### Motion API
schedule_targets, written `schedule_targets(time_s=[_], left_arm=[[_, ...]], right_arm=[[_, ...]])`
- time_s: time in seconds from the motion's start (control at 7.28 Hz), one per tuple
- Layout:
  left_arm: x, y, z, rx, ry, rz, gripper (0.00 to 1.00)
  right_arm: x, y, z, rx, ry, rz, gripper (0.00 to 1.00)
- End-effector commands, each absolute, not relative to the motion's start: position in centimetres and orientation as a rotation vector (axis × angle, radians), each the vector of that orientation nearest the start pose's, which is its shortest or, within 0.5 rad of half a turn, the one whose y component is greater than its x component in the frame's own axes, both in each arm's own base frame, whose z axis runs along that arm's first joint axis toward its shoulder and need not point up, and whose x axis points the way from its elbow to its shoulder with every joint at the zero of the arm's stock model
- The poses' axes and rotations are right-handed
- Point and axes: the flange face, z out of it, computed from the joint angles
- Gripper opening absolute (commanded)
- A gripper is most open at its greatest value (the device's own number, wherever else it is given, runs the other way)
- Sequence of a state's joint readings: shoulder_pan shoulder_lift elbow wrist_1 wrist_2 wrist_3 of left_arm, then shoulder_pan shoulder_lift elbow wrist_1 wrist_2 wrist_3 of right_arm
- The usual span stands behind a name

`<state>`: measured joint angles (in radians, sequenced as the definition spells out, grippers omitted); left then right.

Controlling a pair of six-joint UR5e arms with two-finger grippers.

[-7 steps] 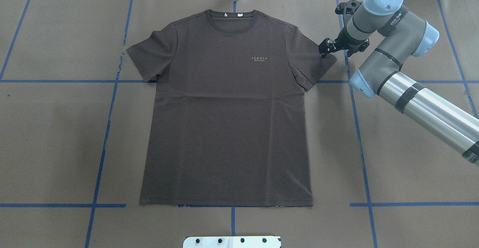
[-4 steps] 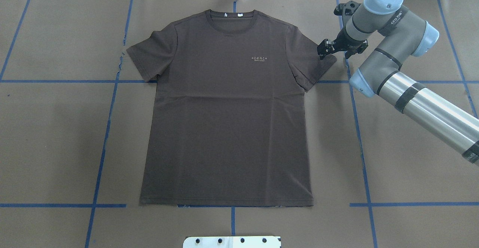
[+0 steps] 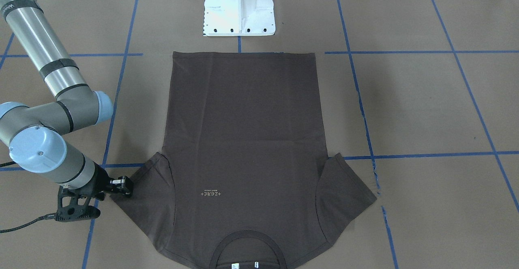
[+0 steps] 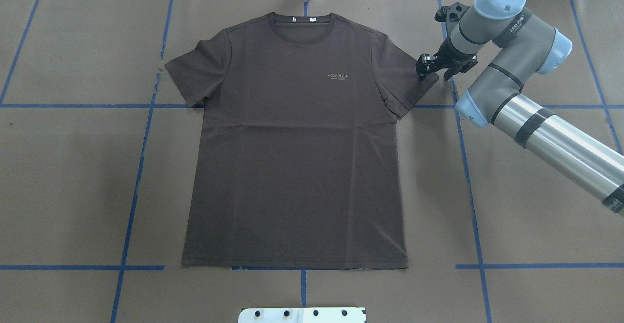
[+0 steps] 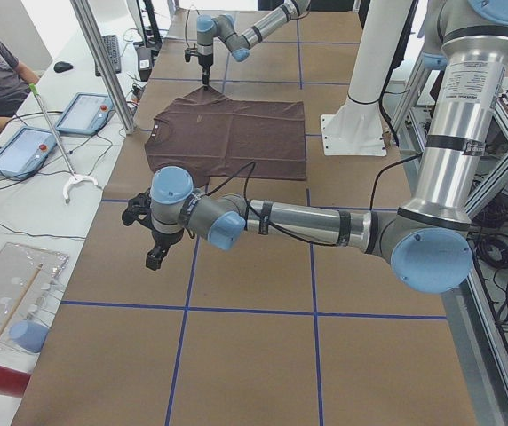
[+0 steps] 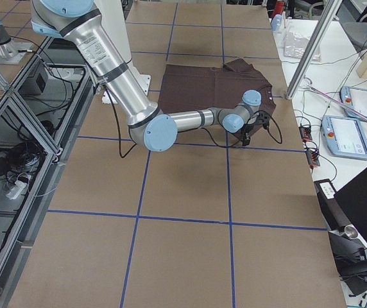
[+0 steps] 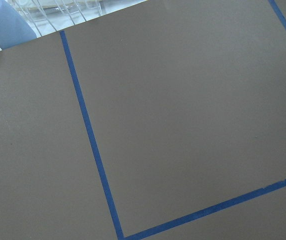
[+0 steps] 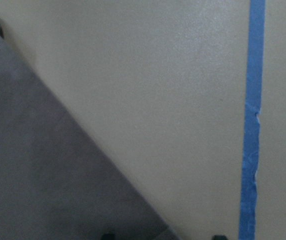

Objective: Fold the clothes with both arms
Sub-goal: 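Move the right gripper to the sleeve nearest it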

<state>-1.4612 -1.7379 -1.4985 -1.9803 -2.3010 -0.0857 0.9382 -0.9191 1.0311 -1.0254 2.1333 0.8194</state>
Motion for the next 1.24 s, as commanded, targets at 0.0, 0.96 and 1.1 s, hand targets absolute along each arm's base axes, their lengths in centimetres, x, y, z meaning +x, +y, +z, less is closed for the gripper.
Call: schedule_targets(time_s=[0.0, 0.96, 1.1], left_arm=[[-0.3, -58.8, 56.2, 0.409, 0.758, 0.207, 1.00], [-0.3, -59.1, 55.8, 0.414, 0.759, 0.206, 1.00], [-0.3, -59.1, 55.8, 0.414, 0.759, 0.206, 1.00]], right_arm=[[-39.7, -67.6, 45.8, 0.117, -0.825, -0.016, 0.04], [-40.3, -67.9, 35.9, 0.241, -0.919, -0.058, 0.00], [-42.0, -67.8, 32.8, 0.270, -0.943, -0.087, 0.00]])
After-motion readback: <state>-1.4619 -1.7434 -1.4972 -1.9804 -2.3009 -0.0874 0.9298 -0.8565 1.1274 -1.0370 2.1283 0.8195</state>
